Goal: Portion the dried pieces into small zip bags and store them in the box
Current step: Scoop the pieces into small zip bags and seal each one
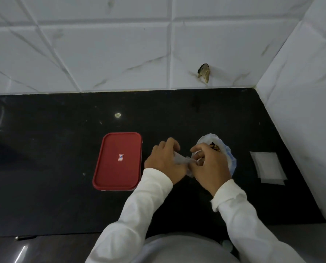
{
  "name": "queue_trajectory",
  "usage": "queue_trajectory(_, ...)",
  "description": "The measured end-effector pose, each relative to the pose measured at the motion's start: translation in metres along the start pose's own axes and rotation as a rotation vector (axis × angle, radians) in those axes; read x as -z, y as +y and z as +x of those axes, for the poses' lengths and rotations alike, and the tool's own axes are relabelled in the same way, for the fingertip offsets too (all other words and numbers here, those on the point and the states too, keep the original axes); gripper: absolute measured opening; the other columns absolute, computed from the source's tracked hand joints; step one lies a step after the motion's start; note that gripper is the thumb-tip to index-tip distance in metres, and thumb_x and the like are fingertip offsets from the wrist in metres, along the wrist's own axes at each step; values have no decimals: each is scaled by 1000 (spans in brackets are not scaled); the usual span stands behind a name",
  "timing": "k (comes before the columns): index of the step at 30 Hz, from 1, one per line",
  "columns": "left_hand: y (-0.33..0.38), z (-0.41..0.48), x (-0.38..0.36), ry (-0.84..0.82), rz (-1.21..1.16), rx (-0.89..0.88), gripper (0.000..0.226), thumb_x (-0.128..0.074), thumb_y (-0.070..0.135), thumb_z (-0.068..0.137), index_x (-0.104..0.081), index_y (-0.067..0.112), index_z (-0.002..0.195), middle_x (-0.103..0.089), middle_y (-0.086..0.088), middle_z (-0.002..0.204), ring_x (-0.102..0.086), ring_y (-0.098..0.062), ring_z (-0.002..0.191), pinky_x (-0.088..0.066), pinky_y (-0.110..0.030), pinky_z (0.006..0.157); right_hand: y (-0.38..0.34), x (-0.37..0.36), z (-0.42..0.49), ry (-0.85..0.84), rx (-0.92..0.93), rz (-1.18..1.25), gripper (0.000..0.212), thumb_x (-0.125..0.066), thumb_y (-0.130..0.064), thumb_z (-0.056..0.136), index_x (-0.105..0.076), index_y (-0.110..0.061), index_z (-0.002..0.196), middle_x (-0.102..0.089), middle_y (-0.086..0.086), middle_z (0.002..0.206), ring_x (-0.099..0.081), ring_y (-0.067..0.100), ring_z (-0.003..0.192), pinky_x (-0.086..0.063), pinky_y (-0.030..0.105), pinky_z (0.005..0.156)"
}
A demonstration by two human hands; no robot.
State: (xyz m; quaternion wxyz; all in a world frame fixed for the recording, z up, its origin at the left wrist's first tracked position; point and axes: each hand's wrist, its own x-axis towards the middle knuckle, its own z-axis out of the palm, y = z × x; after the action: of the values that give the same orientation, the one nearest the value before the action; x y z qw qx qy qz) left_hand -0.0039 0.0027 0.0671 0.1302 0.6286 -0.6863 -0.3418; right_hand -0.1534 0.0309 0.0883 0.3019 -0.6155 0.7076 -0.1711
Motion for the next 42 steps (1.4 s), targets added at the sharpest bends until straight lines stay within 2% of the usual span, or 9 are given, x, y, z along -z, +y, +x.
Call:
queue_trajectory(2, -7, -4, -4, 11, -345, -59, 45, -65, 60, 75, -49, 45, 114, -46, 11, 124, -47, -8, 115, -46, -31, 96, 4, 0, 3, 79, 10, 71, 22, -73, -24, 84, -57, -25, 100, -46, -21, 75, -49, -14, 70, -33, -5, 69)
queue_trajectory(5, -16, -7, -14, 49, -968, 86, 43, -52, 67, 85, -54, 44, 120, -53, 11, 126, -52, -8, 118, -45, -28, 93, 3, 1, 8, 139, -27, 184, 23, -72, -12, 80, -69, -15, 102, -63, -6, 70, -56, 5, 61, -41, 11, 56)
queue_trajectory(9, -23, 0, -30, -110, -1340, 354, 46, -40, 60, 94, -64, 33, 123, -64, -6, 125, -63, -30, 115, -56, -50, 89, 3, 1, 11, 90, -13, 251, 22, -72, -14, 80, -69, -15, 102, -66, -4, 70, -60, 9, 64, -47, 19, 61)
queue_trajectory(14, -21, -7, -40, -69, -1347, 305, 40, -42, 53, 99, -71, 28, 112, -68, -13, 121, -70, -28, 92, -54, -32, 55, 1, -5, 12, 64, 11, 225, 23, -74, -16, 78, -68, -16, 100, -67, -3, 72, -62, 11, 67, -52, 28, 67)
queue_trajectory(19, -30, -9, -51, -40, -1505, 453, 37, -49, 44, 97, -67, 18, 116, -67, -14, 112, -64, -19, 72, -43, -23, 43, 0, -8, 7, -70, 37, 297, 18, -75, -23, 81, -67, -21, 97, -69, -6, 79, -68, 8, 72, -50, 14, 61)
queue_trajectory(24, -39, -11, -54, -24, -1647, 625, 35, -61, 34, 86, -67, 15, 114, -67, -3, 78, -57, -12, 53, -36, -18, 36, 9, -17, 12, -71, -170, 762, 24, -67, -37, 84, -67, -16, 95, -71, 7, 92, -71, 12, 81, -55, 24, 72)
queue_trajectory(28, -40, -14, -44, -1, -1791, 657, 25, -46, 30, 98, -66, 14, 99, -63, -4, 73, -52, -9, 42, -31, -15, 30, 19, -47, 24, -145, -183, 432, 10, -57, -16, 96, -66, -14, 100, -71, 6, 91, -71, 11, 76, -60, 28, 75)
queue_trajectory(33, -35, -10, -35, 10, -1927, 599, 33, -37, 21, 100, -65, 10, 88, -64, -6, 65, -50, -9, 37, -30, -13, 27, 3, -84, 42, -241, -45, -115, 9, -55, -29, 94, -61, -24, 91, -64, -8, 84, -61, 10, 78, -48, 27, 79)
queue_trajectory(42, -35, -7, -25, 33, -1899, 541, 41, -44, 31, 99, -71, 12, 76, -62, -5, 67, -49, -9, 39, -30, -14, 29, -18, -112, 65, -352, -29, -272, 19, -56, -25, 95, -58, -12, 109, -64, 7, 107, -64, 23, 99, -52, 39, 92)
